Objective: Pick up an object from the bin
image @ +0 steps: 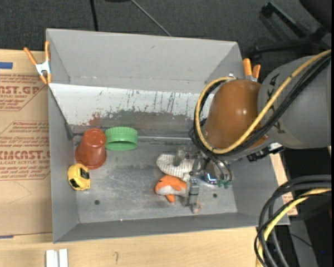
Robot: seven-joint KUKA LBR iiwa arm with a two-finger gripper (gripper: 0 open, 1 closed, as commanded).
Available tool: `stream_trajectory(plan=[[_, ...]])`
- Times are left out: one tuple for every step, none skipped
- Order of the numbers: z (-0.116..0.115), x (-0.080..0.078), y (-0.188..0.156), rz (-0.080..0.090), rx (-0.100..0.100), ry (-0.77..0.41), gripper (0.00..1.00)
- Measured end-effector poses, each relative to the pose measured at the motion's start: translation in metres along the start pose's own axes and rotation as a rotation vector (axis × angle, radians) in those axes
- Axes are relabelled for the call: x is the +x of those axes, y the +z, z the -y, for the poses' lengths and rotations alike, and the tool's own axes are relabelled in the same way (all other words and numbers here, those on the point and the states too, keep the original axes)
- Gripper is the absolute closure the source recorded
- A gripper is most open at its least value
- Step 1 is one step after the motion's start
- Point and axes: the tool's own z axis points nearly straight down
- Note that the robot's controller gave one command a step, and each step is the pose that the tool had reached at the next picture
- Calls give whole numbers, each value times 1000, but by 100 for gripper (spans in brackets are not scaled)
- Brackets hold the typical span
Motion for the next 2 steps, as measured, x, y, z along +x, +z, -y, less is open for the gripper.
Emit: stream_trajectory(plan=[[0,-2,-4,7,0,1,0],[46,-34,50,17,1,-140,0]])
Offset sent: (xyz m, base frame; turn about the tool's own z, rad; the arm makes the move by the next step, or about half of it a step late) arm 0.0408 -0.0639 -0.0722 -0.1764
